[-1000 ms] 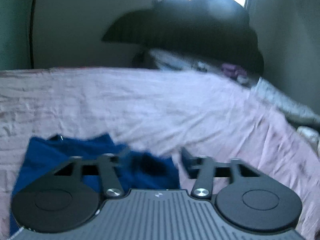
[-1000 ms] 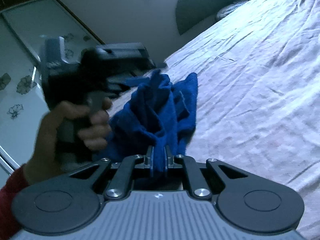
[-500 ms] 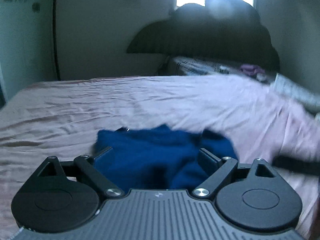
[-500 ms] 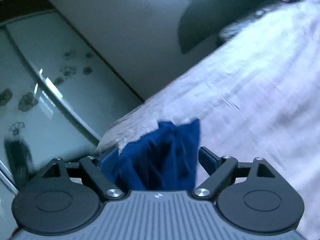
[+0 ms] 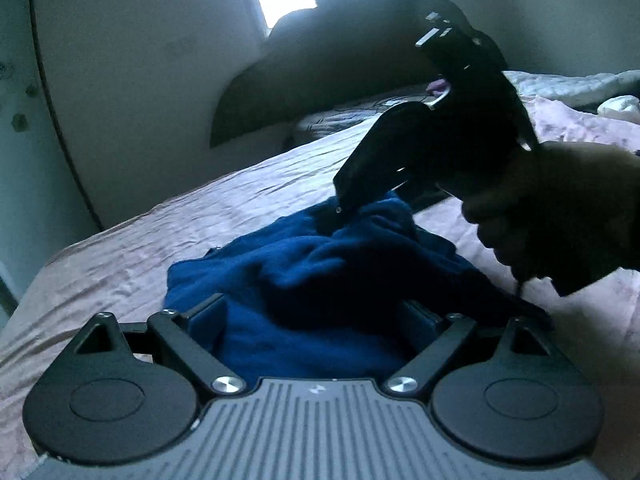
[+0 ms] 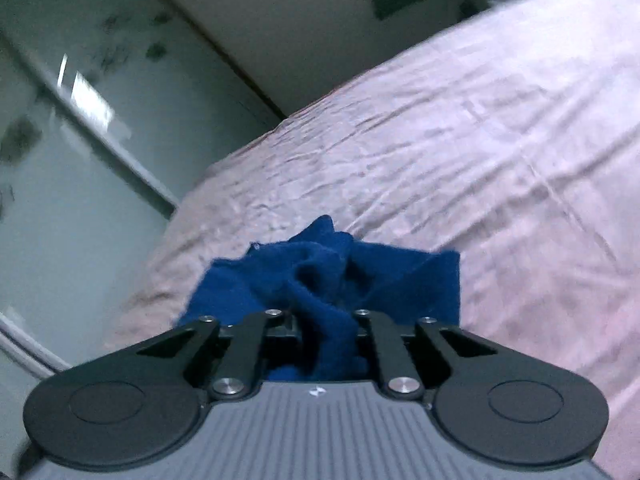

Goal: Fold small clothes

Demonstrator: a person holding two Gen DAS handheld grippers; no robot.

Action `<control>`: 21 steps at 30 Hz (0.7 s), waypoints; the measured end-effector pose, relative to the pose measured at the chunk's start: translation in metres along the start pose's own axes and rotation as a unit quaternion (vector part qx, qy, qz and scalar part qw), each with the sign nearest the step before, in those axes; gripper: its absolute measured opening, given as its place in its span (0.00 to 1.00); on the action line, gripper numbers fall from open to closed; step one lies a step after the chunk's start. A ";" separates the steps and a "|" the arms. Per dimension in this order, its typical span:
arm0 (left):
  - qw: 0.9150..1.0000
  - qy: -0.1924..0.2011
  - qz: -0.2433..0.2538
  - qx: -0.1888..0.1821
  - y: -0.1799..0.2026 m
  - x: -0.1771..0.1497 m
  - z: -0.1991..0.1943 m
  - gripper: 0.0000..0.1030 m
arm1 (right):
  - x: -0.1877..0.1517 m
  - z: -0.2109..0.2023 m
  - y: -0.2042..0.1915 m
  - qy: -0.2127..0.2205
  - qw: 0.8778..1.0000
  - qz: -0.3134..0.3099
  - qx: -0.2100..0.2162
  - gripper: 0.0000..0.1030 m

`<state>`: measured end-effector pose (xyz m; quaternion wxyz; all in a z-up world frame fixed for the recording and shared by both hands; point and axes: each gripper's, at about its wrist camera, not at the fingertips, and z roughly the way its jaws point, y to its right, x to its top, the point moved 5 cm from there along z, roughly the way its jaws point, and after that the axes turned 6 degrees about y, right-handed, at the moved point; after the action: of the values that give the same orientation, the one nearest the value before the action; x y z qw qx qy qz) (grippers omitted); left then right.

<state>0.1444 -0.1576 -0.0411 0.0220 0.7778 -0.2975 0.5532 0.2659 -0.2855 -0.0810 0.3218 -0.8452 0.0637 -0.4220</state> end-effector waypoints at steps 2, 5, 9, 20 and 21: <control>1.000 -0.004 -0.008 -0.010 0.002 -0.003 0.001 0.90 | 0.004 -0.010 -0.003 0.021 0.999 -0.034 -0.025 0.09; 1.000 -0.012 -0.020 -0.017 0.005 -0.005 0.004 0.90 | 0.016 -0.014 -0.008 0.054 0.995 -0.069 -0.044 0.08; 0.999 -0.017 -0.024 -0.034 0.012 -0.005 0.003 0.90 | 0.019 0.007 -0.013 0.048 0.985 -0.137 -0.091 0.08; 0.993 -0.030 -0.107 -0.042 -0.021 -0.004 -0.028 0.91 | 0.001 -0.076 -0.016 0.102 0.983 -0.125 -0.093 0.63; 0.992 -0.033 -0.115 -0.036 -0.027 -0.005 -0.031 0.91 | -0.009 -0.088 -0.018 0.098 0.985 -0.117 -0.075 0.63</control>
<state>0.1305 -0.1217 -0.0254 0.1038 0.8233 -0.2259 0.5103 0.1909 -0.3114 -0.0375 0.1979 -0.8229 0.0270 -0.5319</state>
